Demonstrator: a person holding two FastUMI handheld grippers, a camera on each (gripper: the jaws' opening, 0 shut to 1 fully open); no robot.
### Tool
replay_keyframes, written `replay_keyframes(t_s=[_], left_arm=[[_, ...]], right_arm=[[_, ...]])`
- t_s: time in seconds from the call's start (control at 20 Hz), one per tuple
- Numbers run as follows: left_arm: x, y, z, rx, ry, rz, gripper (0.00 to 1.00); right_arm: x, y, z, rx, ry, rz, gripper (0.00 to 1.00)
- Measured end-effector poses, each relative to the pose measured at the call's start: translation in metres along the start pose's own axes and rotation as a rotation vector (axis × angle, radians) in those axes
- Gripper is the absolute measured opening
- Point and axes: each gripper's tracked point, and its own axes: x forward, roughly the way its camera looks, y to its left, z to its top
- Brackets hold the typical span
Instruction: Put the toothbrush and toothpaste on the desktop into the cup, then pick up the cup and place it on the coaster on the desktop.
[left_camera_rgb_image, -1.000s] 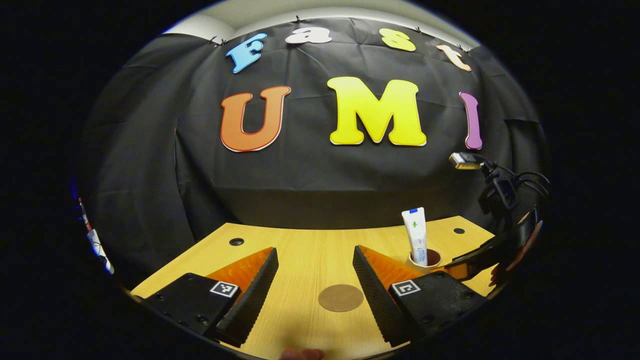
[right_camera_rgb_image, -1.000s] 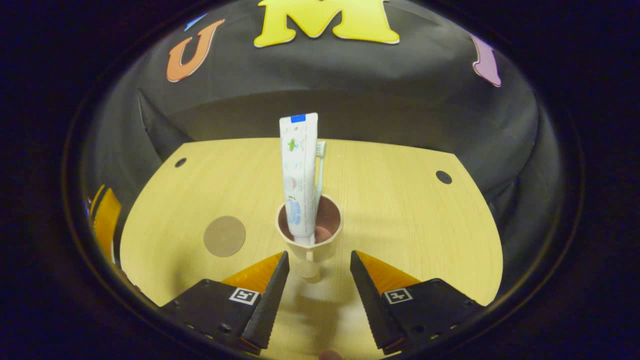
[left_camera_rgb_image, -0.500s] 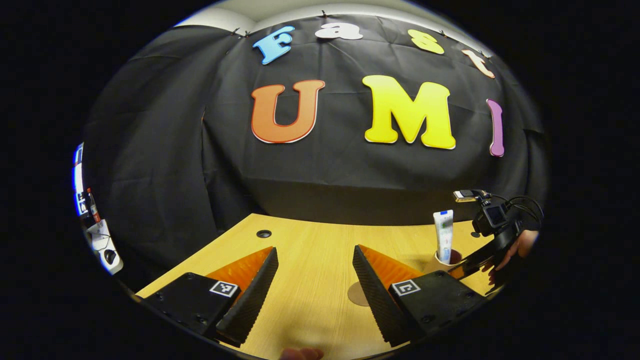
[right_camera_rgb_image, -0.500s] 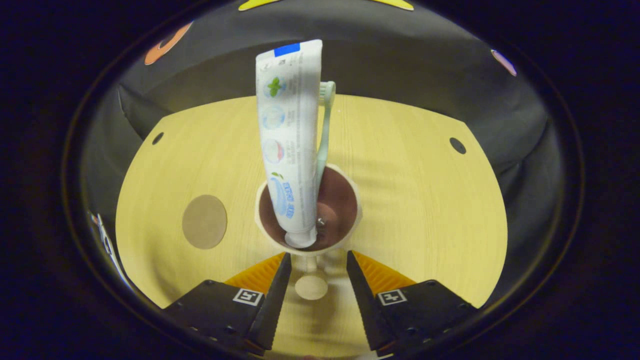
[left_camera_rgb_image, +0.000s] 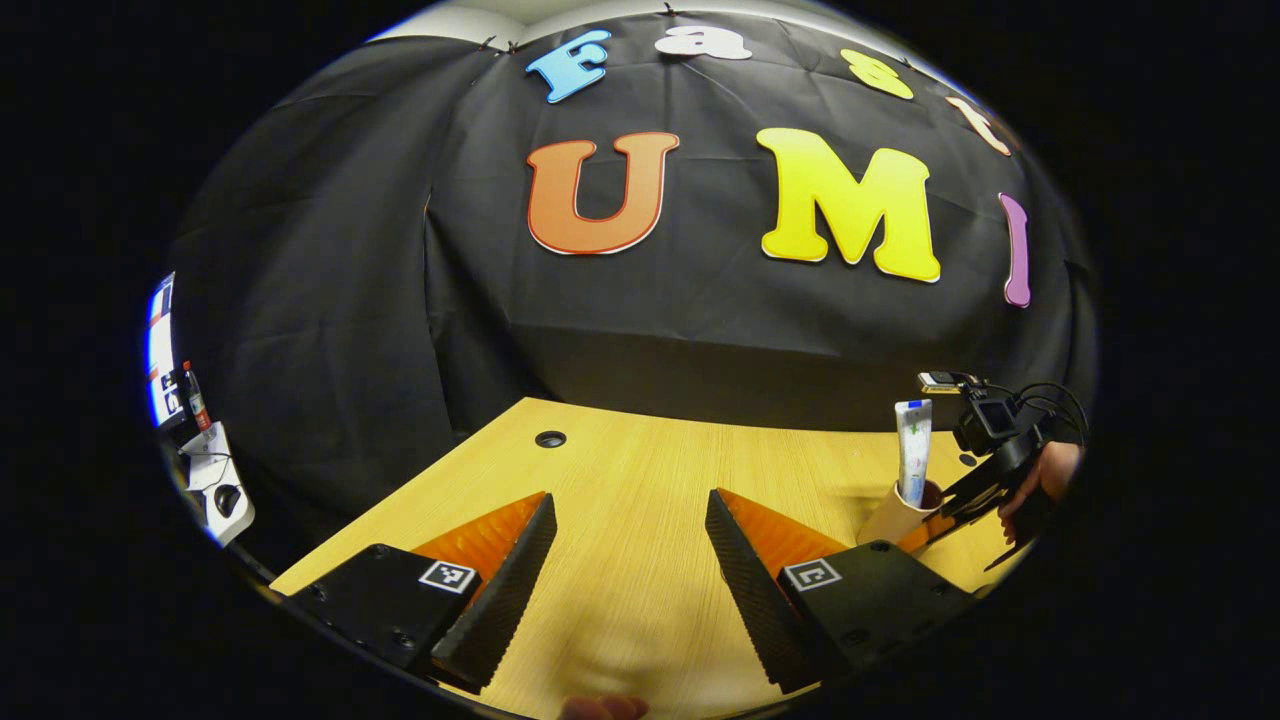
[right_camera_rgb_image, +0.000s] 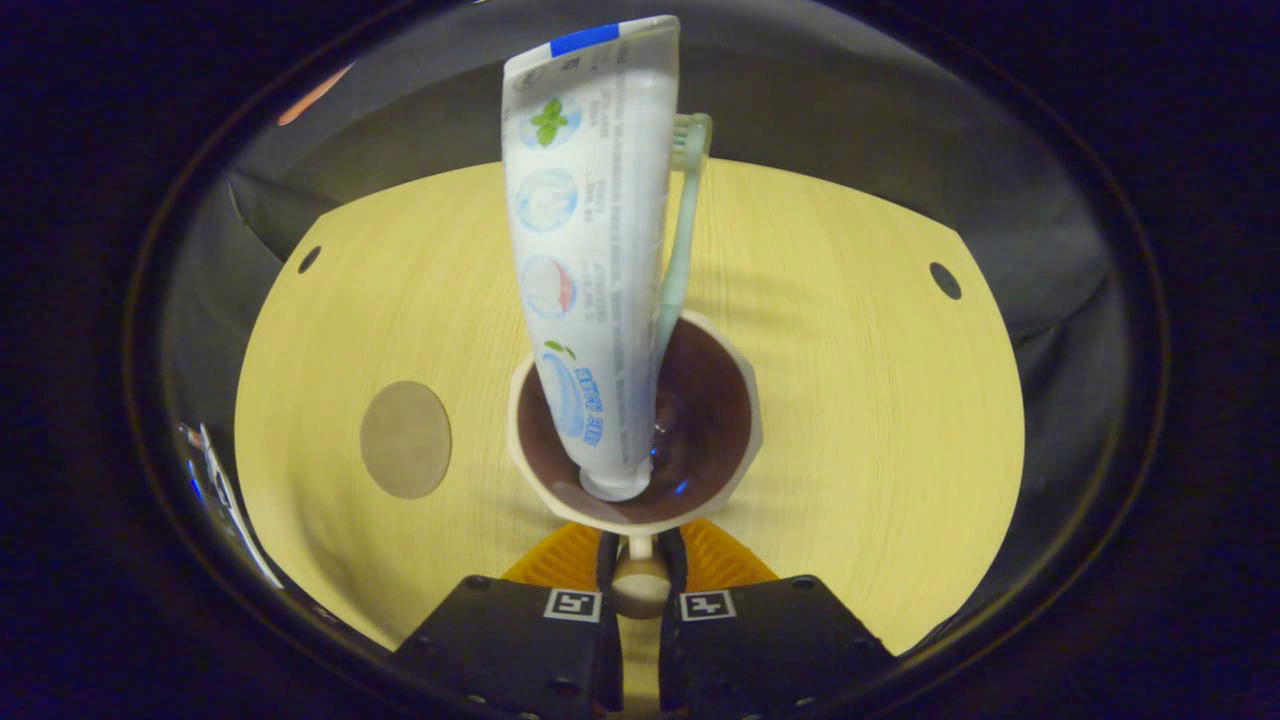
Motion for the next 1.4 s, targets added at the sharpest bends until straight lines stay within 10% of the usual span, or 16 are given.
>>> replay_keyframes(t_s=[0.8, 1.4], left_arm=[[-0.033, 0.059, 0.005, -0.010, -0.008, 0.089, 0.96], [-0.056, 0.115, -0.011, -0.056, 0.017, 0.174, 0.96]], right_arm=[[0.006, -0.007, 0.005, -0.170, -0.078, 0.114, 0.11], [-0.002, -0.021, 0.005, -0.227, -0.038, 0.054, 0.10]])
